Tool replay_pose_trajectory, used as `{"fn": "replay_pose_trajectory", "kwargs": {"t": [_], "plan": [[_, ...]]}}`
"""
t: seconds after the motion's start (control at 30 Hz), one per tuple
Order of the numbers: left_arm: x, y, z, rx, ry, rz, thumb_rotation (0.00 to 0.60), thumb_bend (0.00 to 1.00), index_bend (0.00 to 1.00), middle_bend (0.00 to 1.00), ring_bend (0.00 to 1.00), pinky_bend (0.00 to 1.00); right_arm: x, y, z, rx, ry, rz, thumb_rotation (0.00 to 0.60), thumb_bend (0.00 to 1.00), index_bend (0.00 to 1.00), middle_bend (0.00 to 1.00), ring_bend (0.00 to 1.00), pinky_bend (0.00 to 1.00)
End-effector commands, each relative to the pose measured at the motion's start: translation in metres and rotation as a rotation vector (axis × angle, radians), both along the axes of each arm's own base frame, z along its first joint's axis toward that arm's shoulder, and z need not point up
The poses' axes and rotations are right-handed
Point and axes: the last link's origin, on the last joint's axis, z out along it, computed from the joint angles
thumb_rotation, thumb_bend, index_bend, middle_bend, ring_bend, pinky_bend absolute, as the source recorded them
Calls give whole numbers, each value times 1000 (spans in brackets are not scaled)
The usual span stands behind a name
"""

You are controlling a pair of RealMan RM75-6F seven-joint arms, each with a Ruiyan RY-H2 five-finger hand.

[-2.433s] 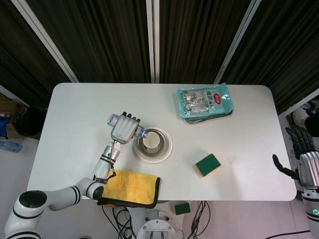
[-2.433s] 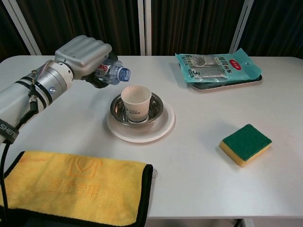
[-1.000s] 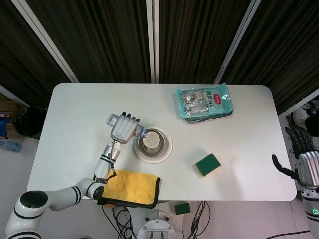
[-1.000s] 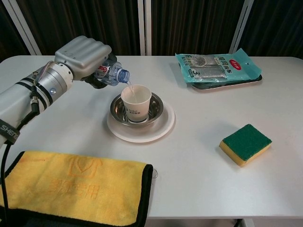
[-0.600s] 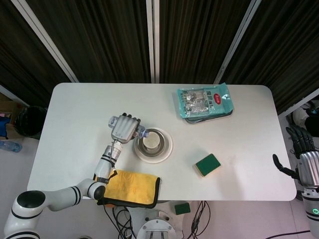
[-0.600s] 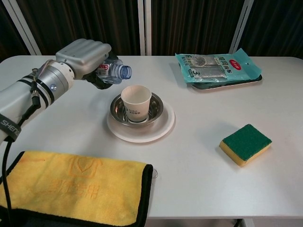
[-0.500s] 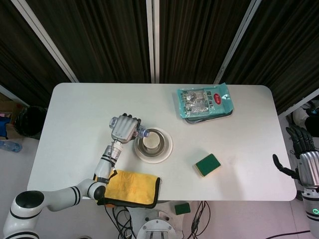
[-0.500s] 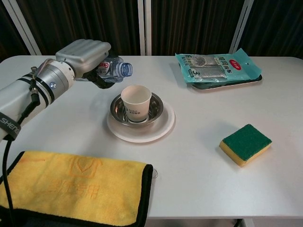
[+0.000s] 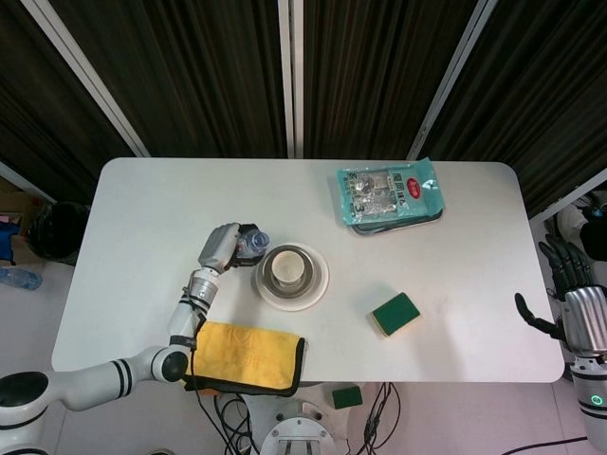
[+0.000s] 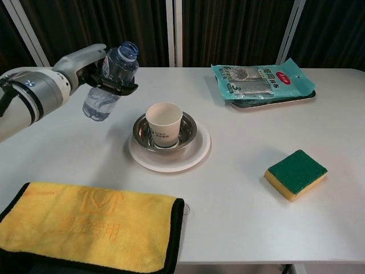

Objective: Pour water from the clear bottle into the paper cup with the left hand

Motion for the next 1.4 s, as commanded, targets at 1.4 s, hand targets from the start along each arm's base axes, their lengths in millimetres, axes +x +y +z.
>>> {"fn": "replay_pose_trajectory", "kwargs": {"t": [1.4], "plan": [[-110,-33,-26,127,-479,109,600,425,593,629,486,532,10,4,-8,65,-29,-10,600,352,0,0,0,0]]}}
